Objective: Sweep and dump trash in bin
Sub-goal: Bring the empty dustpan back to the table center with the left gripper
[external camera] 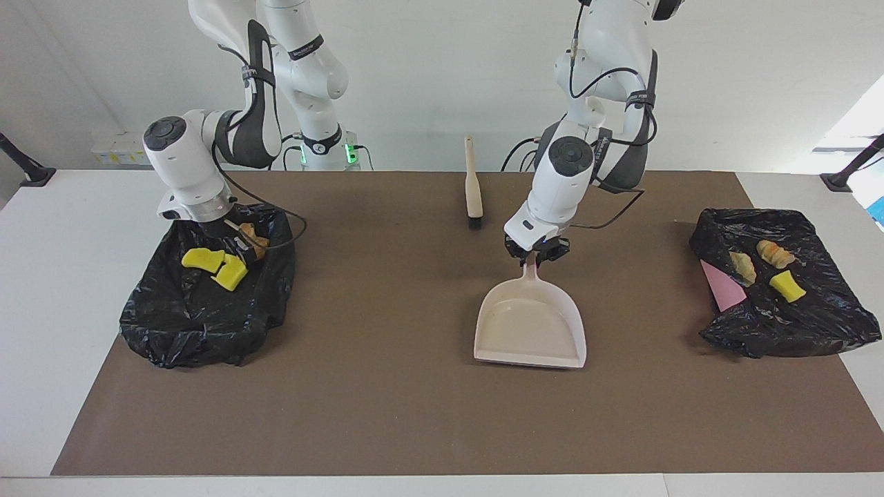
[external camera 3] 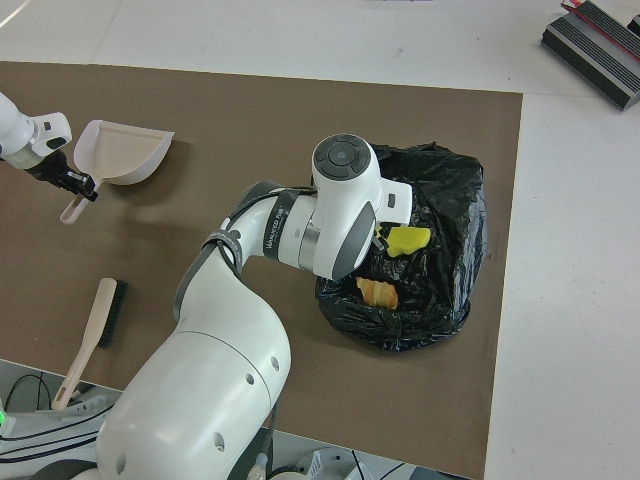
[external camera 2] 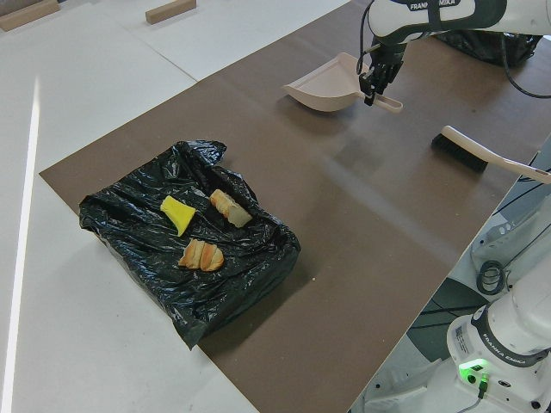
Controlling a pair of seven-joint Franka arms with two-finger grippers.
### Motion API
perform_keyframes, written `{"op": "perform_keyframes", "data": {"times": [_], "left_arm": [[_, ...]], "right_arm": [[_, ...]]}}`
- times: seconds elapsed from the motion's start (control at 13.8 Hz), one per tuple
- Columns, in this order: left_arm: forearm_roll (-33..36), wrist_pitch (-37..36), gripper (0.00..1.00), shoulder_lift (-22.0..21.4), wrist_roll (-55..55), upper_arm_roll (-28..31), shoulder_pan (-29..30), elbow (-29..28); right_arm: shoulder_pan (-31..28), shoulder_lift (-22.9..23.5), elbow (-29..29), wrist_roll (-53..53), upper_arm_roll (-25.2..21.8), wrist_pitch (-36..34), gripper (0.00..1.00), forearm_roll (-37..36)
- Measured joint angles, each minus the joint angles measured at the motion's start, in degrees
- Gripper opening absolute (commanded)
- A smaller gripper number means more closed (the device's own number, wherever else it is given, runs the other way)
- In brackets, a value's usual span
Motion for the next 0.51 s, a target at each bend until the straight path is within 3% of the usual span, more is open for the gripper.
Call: {"op": "perform_keyframes", "data": {"times": [0.07,0.15,0.22,0.36,0.44,0.51], "left_arm": [[-1.1,1.0,0.0,0.1,-1.1,0.0,-1.0,0.0],[-1.6,2.2,0.0,0.3,-2.9,0.0,-2.1,0.0],[-1.8,3.5,0.0,0.7,-5.2,0.0,-3.1,0.0],[-1.9,6.2,0.0,1.7,-9.2,0.0,-4.9,0.0],[-2.0,6.8,0.07,2.2,-11.2,0.0,-5.7,0.0],[-2.0,6.9,0.48,2.7,-12.8,0.0,-6.4,0.0]], "right_arm": [[0.0,0.0,0.5,0.0,0.0,-0.6,0.12,0.0],[0.0,-0.1,1.3,0.0,0.0,-2.3,0.68,0.0],[0.0,-0.2,2.0,0.0,0.0,-3.9,1.0,0.0],[0.0,-0.1,3.6,-0.4,0.0,-6.6,1.0,-0.1],[0.0,-0.2,4.9,-1.2,0.0,-8.9,1.0,-0.1],[0.0,-0.4,7.3,-2.9,0.0,-12.1,1.0,-0.2]]}}
